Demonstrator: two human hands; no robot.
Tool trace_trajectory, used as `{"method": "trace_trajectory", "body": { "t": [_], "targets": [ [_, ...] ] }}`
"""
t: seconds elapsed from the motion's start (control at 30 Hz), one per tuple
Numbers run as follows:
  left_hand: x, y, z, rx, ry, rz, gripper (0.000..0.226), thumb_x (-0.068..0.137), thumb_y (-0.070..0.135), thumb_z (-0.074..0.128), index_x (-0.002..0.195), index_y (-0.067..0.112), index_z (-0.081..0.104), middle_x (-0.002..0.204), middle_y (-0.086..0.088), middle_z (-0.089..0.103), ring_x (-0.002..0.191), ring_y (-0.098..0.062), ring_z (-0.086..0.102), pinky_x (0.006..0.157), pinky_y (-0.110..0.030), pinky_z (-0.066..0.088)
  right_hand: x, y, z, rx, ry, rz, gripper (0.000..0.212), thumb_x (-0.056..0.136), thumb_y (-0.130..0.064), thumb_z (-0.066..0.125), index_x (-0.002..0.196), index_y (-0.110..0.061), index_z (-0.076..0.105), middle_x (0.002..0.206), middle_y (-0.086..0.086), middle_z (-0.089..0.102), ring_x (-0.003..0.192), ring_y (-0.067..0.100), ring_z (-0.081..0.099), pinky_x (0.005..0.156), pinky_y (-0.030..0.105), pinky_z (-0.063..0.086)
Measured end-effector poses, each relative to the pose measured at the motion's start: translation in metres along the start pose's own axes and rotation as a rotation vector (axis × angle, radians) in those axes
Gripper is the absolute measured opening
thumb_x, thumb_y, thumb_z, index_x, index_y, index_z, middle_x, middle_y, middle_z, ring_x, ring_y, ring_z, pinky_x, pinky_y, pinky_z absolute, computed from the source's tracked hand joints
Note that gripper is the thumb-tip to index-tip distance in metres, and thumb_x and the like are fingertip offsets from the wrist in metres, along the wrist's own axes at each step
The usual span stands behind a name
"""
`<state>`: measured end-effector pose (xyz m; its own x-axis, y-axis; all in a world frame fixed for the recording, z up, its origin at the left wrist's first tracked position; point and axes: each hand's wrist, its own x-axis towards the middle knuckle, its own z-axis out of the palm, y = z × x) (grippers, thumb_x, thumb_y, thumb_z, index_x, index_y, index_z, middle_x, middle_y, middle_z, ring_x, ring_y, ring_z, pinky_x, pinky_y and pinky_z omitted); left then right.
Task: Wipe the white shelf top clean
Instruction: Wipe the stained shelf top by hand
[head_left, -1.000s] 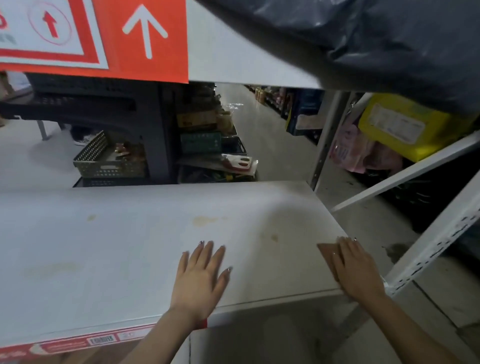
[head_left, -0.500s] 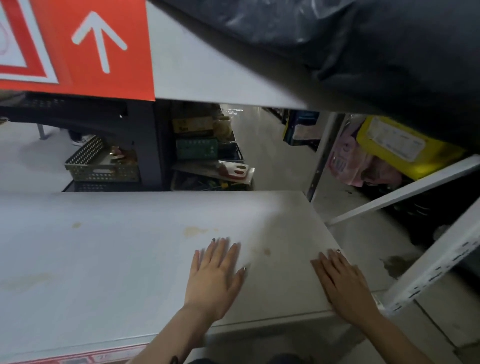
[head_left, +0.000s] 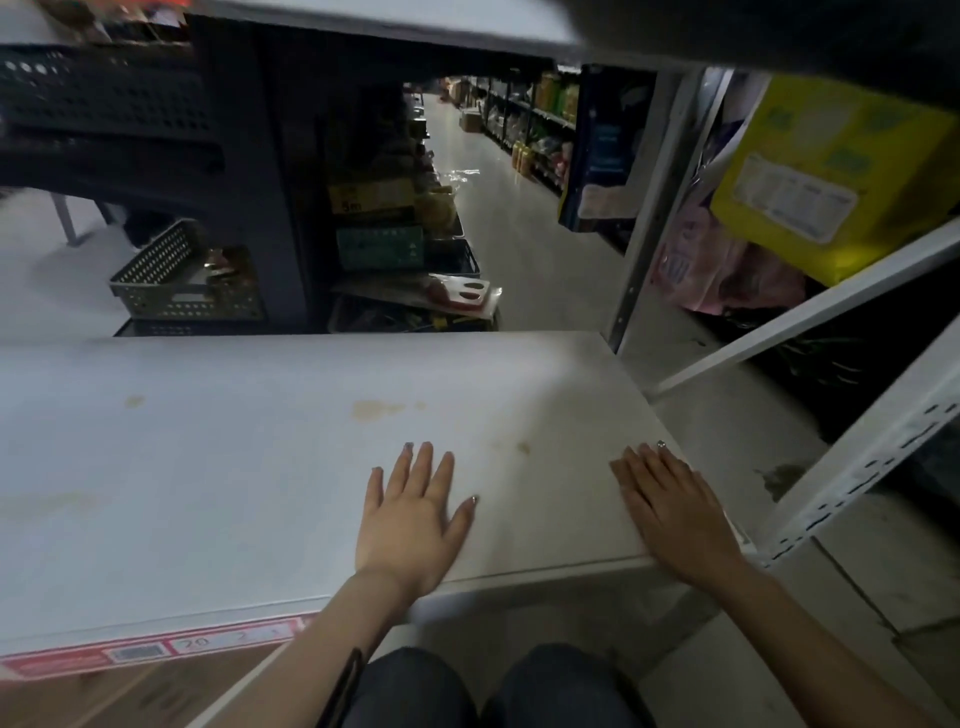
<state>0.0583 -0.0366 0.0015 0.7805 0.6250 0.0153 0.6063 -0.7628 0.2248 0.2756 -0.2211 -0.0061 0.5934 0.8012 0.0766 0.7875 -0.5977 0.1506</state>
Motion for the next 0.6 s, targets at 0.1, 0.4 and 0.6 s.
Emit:
{"method": "trace_trajectory", "body": {
  "t": [0.1,0.4,0.6],
  "targets": [
    [0.001,0.001,0.001,0.008,0.017,-0.001,0.092,0.065,0.064,-0.02,0.148,0.027,-0.002,0.156,0.003,-0.011,0.141,-0.015,-0.019,0.114,-0.039,-0.009,0.005,0.001,-0.003,0.036,-0.005,-0.024,0.074,0.101,-0.038,0.0,0.119,-0.003,0.063,0.12,0.019,0.062,0.109,0.04,0.059,0.084,0.053,0.046],
    [0.0,0.001,0.005,0.006,0.058,-0.006,0.101,0.061,0.071,-0.032,0.148,0.029,-0.001,0.156,0.005,-0.01,0.137,-0.008,-0.023,0.113,-0.037,-0.009,0.039,0.003,-0.009,0.121,-0.086,-0.03,0.112,0.055,-0.068,-0.039,0.15,-0.024,0.001,0.158,-0.002,-0.002,0.144,0.017,-0.006,0.114,0.034,-0.002],
    [0.001,0.001,0.006,-0.006,0.069,-0.017,0.085,0.072,0.066,-0.014,0.148,0.03,0.001,0.156,0.006,-0.008,0.141,-0.01,-0.018,0.113,-0.035,-0.011,0.066,0.001,-0.009,0.183,-0.102,-0.005,0.094,0.065,-0.06,-0.018,0.15,-0.026,0.004,0.158,-0.005,0.001,0.144,0.013,-0.005,0.114,0.035,0.001]
  ]
}}
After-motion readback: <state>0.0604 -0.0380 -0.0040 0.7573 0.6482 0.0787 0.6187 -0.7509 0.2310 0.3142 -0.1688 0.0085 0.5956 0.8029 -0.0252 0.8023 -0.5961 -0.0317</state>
